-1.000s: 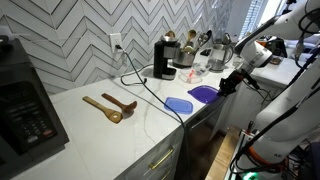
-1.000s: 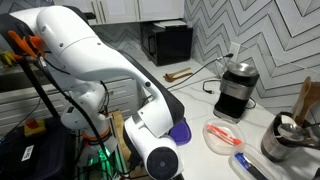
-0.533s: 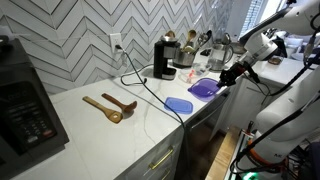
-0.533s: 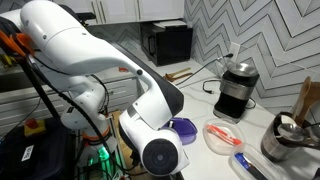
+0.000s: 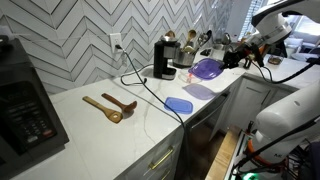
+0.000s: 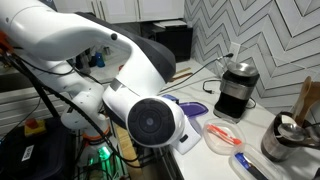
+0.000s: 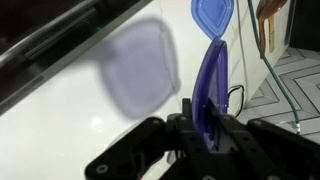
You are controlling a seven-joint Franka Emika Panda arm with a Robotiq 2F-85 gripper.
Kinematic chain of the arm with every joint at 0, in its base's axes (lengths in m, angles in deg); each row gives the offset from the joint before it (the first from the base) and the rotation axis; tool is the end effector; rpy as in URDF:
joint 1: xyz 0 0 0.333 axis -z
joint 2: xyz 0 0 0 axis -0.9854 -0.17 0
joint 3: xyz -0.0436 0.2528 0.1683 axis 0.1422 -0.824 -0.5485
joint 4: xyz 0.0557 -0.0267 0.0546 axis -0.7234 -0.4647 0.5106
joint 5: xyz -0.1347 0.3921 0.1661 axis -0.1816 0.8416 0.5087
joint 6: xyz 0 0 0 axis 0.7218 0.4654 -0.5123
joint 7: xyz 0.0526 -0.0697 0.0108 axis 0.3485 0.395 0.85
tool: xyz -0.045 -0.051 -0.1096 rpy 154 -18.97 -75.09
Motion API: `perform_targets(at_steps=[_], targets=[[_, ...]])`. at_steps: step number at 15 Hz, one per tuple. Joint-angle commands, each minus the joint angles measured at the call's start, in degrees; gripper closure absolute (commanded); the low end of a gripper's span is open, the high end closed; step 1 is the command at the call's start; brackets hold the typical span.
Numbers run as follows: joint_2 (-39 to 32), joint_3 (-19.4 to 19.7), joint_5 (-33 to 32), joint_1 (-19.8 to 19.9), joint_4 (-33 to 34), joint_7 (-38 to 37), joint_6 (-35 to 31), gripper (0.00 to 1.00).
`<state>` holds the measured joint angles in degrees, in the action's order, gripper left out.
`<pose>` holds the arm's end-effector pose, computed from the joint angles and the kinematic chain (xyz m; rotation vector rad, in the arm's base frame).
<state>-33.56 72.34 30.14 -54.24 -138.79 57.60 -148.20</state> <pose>0.2774 -0.3800 0.4089 -2.3141 0.7196 -0.4401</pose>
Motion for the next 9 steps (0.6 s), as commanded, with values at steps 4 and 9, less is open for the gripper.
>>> perform_targets(at_steps=[4, 9], targets=[[2.6, -0.2, -1.3, -1.3, 1.9, -1.5, -0.2, 0.84], [-2.5, 1.8, 1.9, -2.5, 4.6, -1.9, -1.4, 0.96]])
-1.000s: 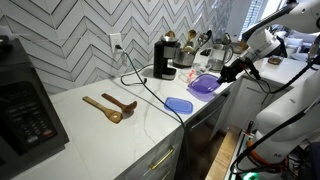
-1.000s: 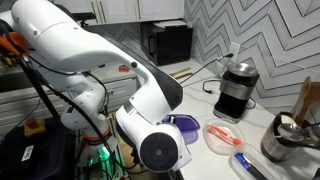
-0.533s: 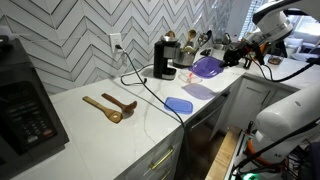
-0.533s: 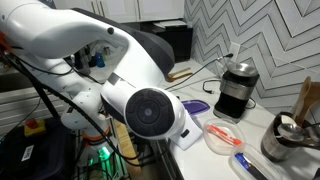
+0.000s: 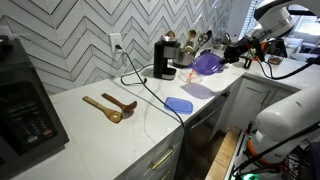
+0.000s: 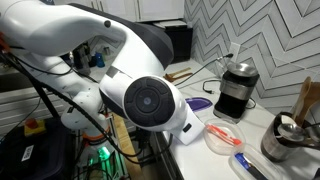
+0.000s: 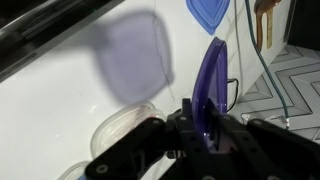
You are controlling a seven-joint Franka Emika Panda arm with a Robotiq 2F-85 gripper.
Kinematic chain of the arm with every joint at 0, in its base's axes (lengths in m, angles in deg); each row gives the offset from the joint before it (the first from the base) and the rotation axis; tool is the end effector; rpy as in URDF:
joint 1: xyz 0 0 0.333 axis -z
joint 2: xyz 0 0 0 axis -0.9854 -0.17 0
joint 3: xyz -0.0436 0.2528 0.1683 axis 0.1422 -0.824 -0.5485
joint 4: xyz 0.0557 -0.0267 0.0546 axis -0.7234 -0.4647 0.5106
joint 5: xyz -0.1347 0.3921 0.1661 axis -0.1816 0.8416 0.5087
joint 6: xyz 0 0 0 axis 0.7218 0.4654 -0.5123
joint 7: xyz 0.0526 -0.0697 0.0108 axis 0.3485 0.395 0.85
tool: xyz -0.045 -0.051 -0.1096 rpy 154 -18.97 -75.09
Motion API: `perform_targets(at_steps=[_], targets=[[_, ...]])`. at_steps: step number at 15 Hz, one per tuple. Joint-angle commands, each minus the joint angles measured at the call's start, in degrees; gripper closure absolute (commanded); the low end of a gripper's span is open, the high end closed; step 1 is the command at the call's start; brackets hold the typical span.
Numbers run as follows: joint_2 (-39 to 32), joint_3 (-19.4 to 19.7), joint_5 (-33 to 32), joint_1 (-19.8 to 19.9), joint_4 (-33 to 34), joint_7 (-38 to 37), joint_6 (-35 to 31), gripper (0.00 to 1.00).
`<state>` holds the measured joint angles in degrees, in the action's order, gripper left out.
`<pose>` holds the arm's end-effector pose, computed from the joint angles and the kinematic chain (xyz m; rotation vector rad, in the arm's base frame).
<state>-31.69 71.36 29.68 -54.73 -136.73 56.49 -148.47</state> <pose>0.2846 -0.3815 0.4412 -2.3477 0.6987 -0.4966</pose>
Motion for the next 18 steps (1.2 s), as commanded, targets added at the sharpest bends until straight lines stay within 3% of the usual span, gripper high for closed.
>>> perform_targets(at_steps=[1, 7, 18], targets=[[-6.0, 3.6, 3.7, -2.6, 3.3, -1.0, -1.3, 0.96], [-16.8, 5.1, 11.5, -3.8, 8.7, -1.3, -1.7, 0.96], [-32.2, 2.0, 20.8, 0.9, 19.1, 0.5, 1.7, 0.96]])
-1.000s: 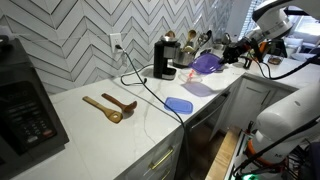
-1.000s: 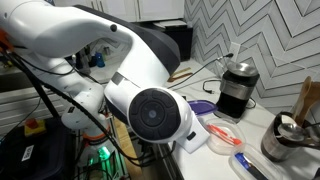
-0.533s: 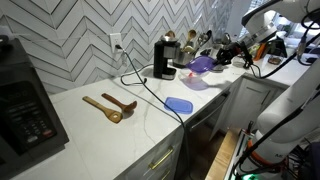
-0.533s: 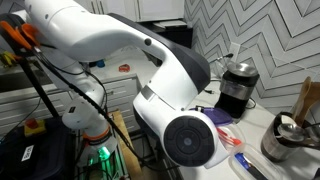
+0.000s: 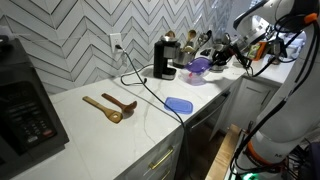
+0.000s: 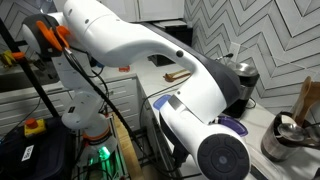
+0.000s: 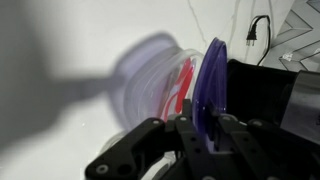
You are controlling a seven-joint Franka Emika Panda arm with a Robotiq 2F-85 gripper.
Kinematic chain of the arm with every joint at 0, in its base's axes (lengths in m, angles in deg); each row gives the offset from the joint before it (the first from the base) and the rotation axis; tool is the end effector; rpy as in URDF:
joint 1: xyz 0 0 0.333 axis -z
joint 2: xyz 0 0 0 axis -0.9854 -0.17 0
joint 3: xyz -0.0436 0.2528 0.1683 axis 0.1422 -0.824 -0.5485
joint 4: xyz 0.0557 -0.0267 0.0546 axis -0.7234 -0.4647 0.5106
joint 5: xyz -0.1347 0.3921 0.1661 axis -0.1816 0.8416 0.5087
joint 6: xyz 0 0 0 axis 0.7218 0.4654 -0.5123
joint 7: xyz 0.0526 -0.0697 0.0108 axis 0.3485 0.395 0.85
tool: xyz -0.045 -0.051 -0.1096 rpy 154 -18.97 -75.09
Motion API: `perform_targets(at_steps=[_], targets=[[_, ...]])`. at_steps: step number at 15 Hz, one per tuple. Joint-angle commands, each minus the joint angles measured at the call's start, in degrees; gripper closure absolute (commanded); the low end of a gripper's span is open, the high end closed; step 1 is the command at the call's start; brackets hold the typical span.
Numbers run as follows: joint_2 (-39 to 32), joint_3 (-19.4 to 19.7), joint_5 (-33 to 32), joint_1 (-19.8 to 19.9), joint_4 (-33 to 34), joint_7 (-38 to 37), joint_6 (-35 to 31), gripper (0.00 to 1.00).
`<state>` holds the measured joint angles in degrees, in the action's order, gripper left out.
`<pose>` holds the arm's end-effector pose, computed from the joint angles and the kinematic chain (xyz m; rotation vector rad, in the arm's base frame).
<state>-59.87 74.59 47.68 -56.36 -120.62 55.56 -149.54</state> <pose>0.3536 -0.4720 0.3687 -2.1915 0.9964 -0.4535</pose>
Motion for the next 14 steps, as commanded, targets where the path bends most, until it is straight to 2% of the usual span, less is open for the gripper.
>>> perform_targets(at_steps=[1, 6, 14], targets=[[-4.6, -1.7, 4.0, 3.0, 3.3, 1.7, 3.1, 0.96], [-7.1, -4.3, 6.9, 5.0, 4.7, 2.3, 4.8, 0.96], [-9.7, -7.4, 4.5, 6.9, 5.5, 2.1, 2.8, 0.96]])
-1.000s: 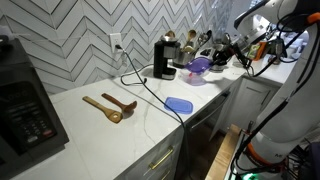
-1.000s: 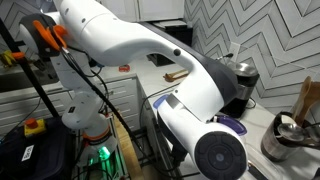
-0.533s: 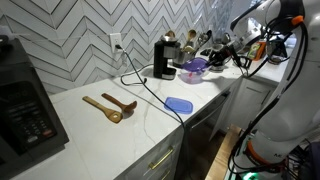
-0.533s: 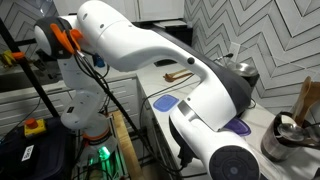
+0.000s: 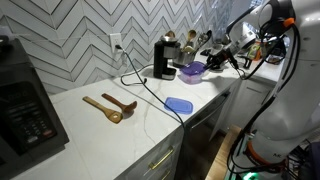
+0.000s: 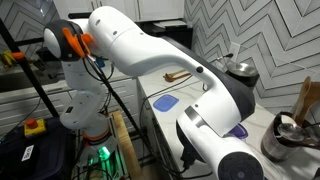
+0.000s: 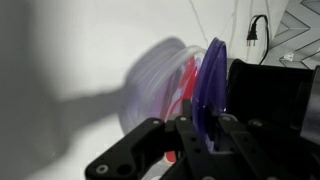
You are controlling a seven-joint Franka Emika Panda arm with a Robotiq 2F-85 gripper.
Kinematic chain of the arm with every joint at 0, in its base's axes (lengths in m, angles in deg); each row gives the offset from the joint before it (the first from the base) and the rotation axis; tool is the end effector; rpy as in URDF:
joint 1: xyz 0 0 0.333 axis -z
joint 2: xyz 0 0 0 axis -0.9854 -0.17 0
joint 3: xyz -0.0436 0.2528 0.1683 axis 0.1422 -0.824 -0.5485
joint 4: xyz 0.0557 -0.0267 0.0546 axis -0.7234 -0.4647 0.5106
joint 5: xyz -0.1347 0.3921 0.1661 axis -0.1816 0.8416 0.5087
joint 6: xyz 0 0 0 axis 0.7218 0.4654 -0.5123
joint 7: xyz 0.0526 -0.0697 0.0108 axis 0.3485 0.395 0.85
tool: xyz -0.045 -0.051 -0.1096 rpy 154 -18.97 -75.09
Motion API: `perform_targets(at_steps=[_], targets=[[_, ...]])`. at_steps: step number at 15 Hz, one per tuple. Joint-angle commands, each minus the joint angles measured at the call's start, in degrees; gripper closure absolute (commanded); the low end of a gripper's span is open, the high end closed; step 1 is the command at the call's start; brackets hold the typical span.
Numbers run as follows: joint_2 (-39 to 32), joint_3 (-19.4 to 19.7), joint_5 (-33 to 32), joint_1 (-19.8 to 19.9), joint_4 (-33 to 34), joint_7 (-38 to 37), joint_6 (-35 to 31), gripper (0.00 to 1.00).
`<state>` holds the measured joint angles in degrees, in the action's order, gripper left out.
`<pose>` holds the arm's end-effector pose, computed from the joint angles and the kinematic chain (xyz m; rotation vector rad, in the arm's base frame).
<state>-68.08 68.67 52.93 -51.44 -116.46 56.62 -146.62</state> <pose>0.3838 -0.4753 0.3280 -2.1320 0.9810 -0.3911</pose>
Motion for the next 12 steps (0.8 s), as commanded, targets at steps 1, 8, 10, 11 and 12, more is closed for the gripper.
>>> perform_targets(at_steps=[1, 8, 10, 11, 12], targets=[[-1.7, -1.7, -1.0, 2.2, 1.6, 1.0, -0.2, 0.96], [-2.5, -2.7, -2.3, 2.3, 1.3, 0.3, -4.2, 0.95], [-2.6, -3.1, -2.7, 2.2, 1.3, -0.1, -5.0, 0.92], [-2.7, -3.3, -2.9, 2.2, 1.3, -0.2, -5.4, 0.92], [-2.7, -3.4, -3.0, 2.2, 1.3, -0.3, -5.8, 0.92]])
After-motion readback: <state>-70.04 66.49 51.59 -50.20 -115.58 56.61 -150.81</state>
